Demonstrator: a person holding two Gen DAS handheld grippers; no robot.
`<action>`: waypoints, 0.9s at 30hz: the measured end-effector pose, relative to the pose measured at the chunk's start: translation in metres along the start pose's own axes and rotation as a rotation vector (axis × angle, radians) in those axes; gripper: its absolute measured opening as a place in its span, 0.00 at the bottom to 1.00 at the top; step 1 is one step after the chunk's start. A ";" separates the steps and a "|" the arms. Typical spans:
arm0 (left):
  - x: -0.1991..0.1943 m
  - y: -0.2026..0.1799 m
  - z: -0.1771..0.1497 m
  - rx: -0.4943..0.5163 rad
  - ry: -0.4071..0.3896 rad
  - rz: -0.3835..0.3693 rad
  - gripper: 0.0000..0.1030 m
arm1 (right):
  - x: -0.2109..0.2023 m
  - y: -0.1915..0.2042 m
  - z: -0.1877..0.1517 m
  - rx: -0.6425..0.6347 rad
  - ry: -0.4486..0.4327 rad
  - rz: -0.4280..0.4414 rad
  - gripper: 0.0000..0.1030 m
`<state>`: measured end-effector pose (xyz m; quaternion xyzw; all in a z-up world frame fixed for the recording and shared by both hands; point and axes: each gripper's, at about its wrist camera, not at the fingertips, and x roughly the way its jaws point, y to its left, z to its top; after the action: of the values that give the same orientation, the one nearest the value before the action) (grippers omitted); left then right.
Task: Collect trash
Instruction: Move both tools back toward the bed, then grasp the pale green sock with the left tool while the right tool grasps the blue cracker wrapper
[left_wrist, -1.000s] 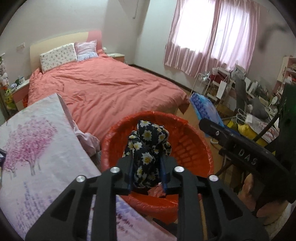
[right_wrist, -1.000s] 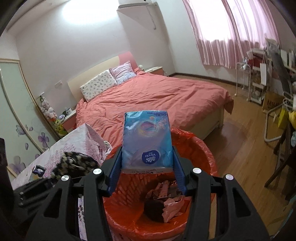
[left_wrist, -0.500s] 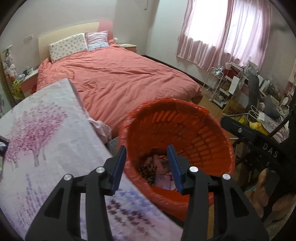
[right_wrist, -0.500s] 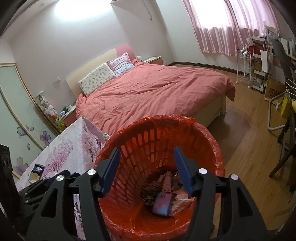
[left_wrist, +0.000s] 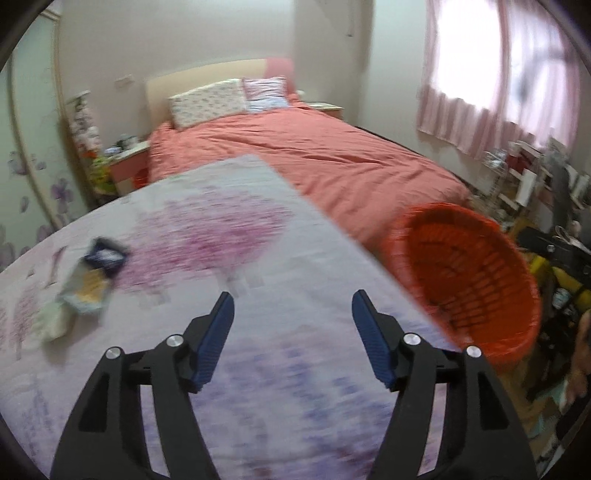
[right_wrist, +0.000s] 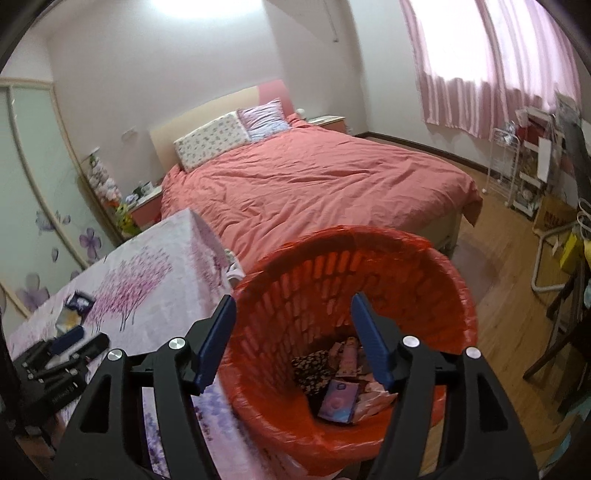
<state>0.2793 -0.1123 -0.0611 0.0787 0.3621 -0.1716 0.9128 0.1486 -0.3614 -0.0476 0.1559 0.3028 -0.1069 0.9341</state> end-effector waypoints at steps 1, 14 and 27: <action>-0.004 0.010 -0.002 -0.010 -0.002 0.022 0.67 | 0.000 0.004 0.000 -0.014 0.002 0.000 0.63; -0.020 0.204 -0.039 -0.324 0.034 0.320 0.68 | 0.019 0.078 -0.018 -0.131 0.081 0.087 0.65; 0.029 0.225 -0.031 -0.277 0.140 0.353 0.46 | 0.036 0.135 -0.037 -0.194 0.174 0.145 0.65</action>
<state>0.3625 0.0974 -0.0992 0.0263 0.4251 0.0478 0.9035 0.1977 -0.2269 -0.0671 0.0951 0.3796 0.0048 0.9202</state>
